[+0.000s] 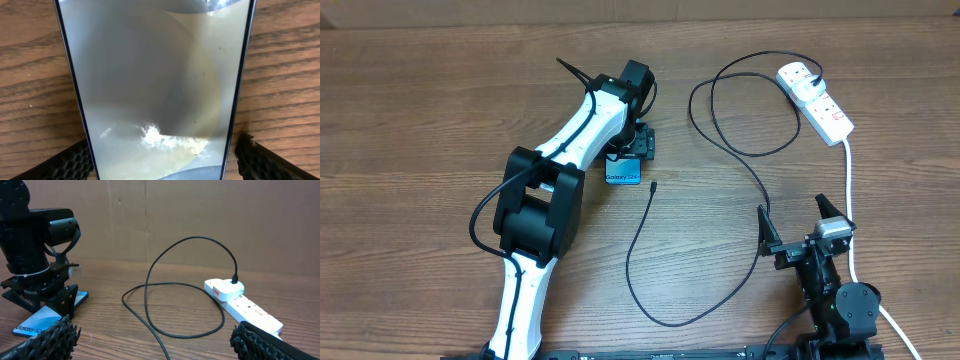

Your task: Plug charger to phone and switch on socket

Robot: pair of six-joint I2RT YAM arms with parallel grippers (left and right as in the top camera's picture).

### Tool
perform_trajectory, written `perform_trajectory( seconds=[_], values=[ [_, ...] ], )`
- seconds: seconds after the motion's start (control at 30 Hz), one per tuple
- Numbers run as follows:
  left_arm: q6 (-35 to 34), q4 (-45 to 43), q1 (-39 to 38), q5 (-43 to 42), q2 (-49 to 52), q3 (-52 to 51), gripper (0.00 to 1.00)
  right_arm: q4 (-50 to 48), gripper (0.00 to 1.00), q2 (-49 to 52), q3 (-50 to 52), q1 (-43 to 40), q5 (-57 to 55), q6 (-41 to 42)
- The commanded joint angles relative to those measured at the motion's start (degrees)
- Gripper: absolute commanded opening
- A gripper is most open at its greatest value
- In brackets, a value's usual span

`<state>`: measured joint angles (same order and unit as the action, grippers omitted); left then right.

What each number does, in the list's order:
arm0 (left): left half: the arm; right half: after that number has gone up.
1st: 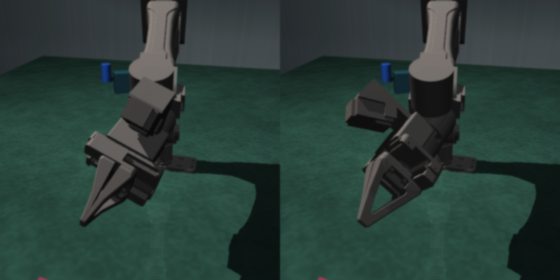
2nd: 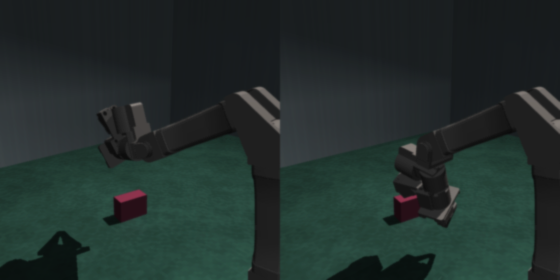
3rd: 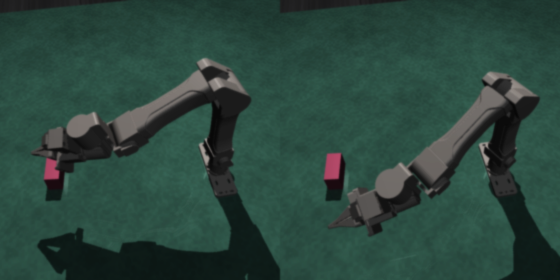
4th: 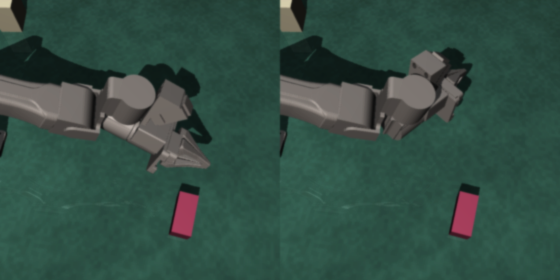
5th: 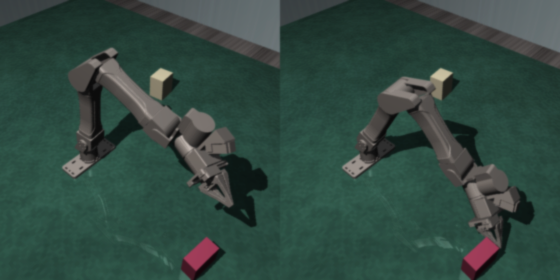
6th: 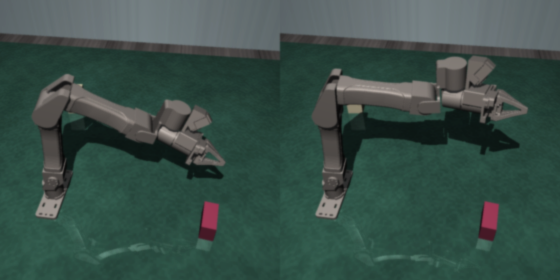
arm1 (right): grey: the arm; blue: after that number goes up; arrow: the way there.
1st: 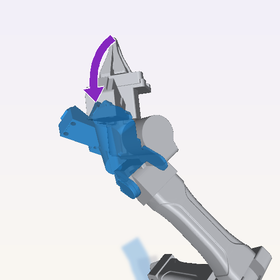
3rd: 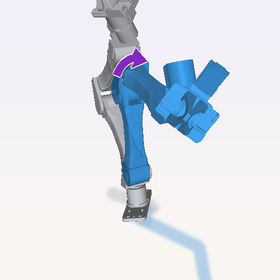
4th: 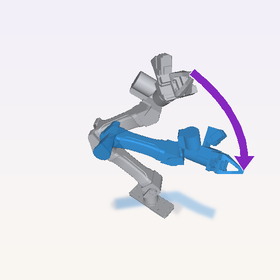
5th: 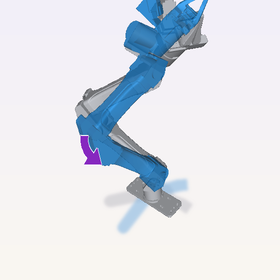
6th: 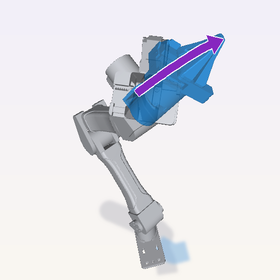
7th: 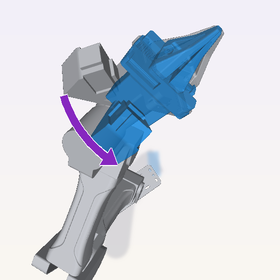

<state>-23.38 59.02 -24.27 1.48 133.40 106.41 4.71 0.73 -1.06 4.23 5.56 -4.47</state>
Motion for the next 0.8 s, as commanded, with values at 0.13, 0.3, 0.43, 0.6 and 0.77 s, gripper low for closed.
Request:
perform_trajectory(
  seconds=[0.13, 0.3, 0.43, 0.6, 0.77],
  values=[
    [0.22, -0.79, 1.38, 1.66, 1.29, -1.70, 0.84, -0.24, 1.00, -0.57, 0.57, 0.20, -0.52, 0.35],
    [0.26, -0.76, 1.90, 1.68, 1.29, -1.70, 0.80, -0.24, 1.00, -0.57, 0.57, 0.20, -0.52, 0.33],
    [0.26, -0.81, 1.88, 1.68, 1.29, -1.70, 0.80, -0.26, 1.00, -0.57, 0.57, 0.20, -0.52, 0.35],
    [0.28, -0.76, 1.86, 1.68, 1.29, -1.68, 0.79, -0.24, 1.00, -0.57, 0.57, 0.22, -0.52, 0.33],
    [0.44, -0.76, 1.86, 1.68, 1.29, -1.68, 0.76, -0.24, 1.00, -0.57, 0.57, 0.20, -0.52, 0.35]
  ],
)
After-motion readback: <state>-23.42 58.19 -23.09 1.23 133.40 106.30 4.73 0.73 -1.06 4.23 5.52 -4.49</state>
